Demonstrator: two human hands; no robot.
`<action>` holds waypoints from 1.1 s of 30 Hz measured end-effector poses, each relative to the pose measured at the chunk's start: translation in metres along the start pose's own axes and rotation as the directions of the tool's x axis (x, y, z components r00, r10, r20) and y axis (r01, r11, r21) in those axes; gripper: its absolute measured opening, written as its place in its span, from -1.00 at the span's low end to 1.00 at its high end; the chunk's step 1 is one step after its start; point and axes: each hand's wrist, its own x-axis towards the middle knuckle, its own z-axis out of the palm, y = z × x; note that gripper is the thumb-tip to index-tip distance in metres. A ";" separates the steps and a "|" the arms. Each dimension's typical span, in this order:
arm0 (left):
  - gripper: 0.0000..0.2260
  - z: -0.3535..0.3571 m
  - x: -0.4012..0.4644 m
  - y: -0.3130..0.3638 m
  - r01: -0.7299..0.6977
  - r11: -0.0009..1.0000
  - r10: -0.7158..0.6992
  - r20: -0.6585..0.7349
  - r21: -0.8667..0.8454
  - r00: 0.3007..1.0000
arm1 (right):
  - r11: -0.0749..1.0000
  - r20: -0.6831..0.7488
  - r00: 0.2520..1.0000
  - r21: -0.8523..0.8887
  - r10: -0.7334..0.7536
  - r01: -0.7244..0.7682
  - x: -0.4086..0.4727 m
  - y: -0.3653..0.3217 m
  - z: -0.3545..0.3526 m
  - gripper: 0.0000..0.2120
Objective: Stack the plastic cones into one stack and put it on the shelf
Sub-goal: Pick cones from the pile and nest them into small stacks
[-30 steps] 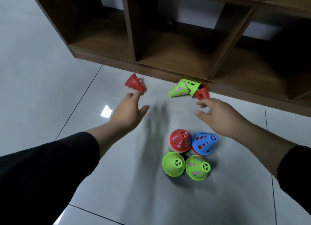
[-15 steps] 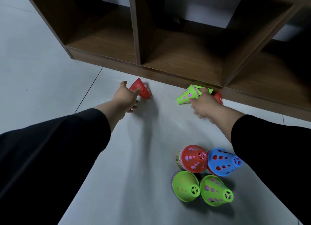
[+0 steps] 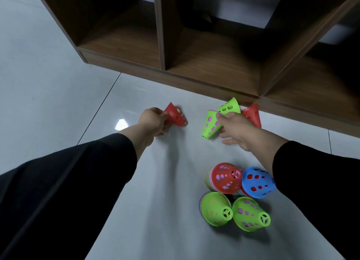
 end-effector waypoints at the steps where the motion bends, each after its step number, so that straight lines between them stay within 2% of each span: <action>1: -0.83 0.000 -0.005 -0.002 -0.016 0.999 0.016 -0.003 -0.039 1.000 | 0.999 0.012 1.000 0.048 -0.018 0.017 -0.007 0.002 -0.004 -0.65; 3: -0.75 0.000 -0.018 -0.005 -0.052 0.992 0.054 0.006 -0.119 0.999 | 0.984 0.028 0.996 0.160 -0.085 0.080 -0.025 0.003 -0.014 -0.62; 5: -0.65 0.001 -0.036 -0.004 -0.090 0.981 0.094 0.014 -0.173 0.995 | 0.946 0.006 0.985 0.282 -0.171 0.162 -0.051 0.001 -0.030 -0.70; 8: -0.66 0.002 -0.068 0.004 -0.192 0.960 0.206 0.048 -0.205 0.977 | 0.899 -0.074 0.967 0.358 -0.243 0.253 -0.093 0.001 -0.061 -0.73; 10: -0.66 0.002 -0.094 0.013 -0.282 0.948 0.297 0.089 -0.148 0.951 | 0.932 -0.089 0.955 0.210 -0.281 0.294 -0.122 0.005 -0.084 -0.74; 12: -0.66 0.004 -0.119 0.021 -0.391 0.920 0.392 0.144 -0.035 0.909 | 0.931 -0.078 0.930 -0.099 -0.358 0.350 -0.152 0.012 -0.105 -0.77; 13: -0.67 0.005 -0.131 0.023 -0.452 0.890 0.437 0.183 0.053 0.881 | 0.895 -0.067 0.918 -0.261 -0.390 0.361 -0.168 0.015 -0.115 -0.73; 15: -0.66 0.008 -0.154 0.027 -0.563 0.794 0.502 0.277 0.227 0.819 | 0.783 -0.017 0.912 -0.519 -0.410 0.342 -0.197 0.018 -0.129 -0.66; 18: -0.60 0.010 -0.181 0.033 -0.673 0.615 0.504 0.451 0.412 0.737 | 0.524 0.109 0.931 -0.801 -0.347 0.289 -0.227 0.021 -0.134 -0.66; 20: -0.52 0.016 -0.188 0.036 -0.739 0.385 0.437 0.596 0.553 0.674 | 0.429 0.193 0.933 -0.847 -0.302 0.314 -0.229 0.026 -0.127 -0.64; 21: -0.47 0.022 -0.189 0.036 -0.760 0.271 0.397 0.651 0.591 0.647 | 0.398 0.227 0.929 -0.855 -0.291 0.334 -0.225 0.030 -0.121 -0.57; 23: -0.38 0.039 -0.189 0.038 -0.760 0.140 0.337 0.691 0.635 0.640 | 0.319 0.279 0.919 -0.876 -0.280 0.363 -0.208 0.036 -0.110 -0.36; 25: -0.32 0.059 -0.186 0.039 -0.722 0.060 0.310 0.675 0.689 0.670 | 0.255 0.294 0.913 -0.895 -0.285 0.367 -0.190 0.041 -0.100 -0.21; 27: -0.30 0.078 -0.179 0.038 -0.681 -0.005 0.303 0.650 0.732 0.696 | 0.242 0.278 0.913 -0.903 -0.299 0.354 -0.175 0.046 -0.094 -0.13; 29: -0.31 0.088 -0.172 0.035 -0.677 0.040 0.311 0.635 0.735 0.707 | 0.263 0.256 0.909 -0.900 -0.328 0.348 -0.166 0.052 -0.090 -0.12; 31: -0.27 0.089 -0.170 0.029 -0.705 0.187 0.328 0.634 0.684 0.701 | 0.331 0.248 0.899 -0.867 -0.361 0.372 -0.163 0.059 -0.091 -0.21; 33: -0.26 0.083 -0.170 0.022 -0.721 0.366 0.372 0.618 0.588 0.692 | 0.453 0.223 0.890 -0.795 -0.398 0.402 -0.160 0.067 -0.096 -0.32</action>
